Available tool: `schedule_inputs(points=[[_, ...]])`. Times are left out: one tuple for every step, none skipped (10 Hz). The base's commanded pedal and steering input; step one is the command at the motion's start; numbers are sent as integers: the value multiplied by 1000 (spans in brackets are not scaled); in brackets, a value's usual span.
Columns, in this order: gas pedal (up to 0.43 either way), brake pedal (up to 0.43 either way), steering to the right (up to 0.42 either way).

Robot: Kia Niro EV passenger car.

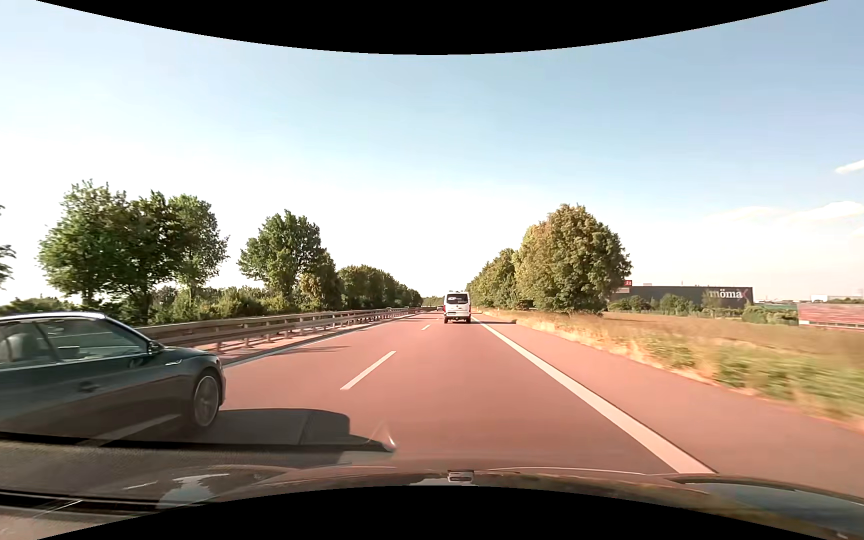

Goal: Follow the waypoints while adhering to traffic rules and regulations

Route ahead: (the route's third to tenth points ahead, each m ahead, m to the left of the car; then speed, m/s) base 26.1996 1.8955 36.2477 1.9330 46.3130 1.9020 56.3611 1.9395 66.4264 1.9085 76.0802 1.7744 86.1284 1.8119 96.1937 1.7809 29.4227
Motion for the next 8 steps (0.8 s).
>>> schedule_inputs(points=[[390,6,-3],[390,6,-3],[390,6,-3],[390,6,-3],[390,6,-3],[390,6,-3],[390,6,-2],[390,6,-2]])
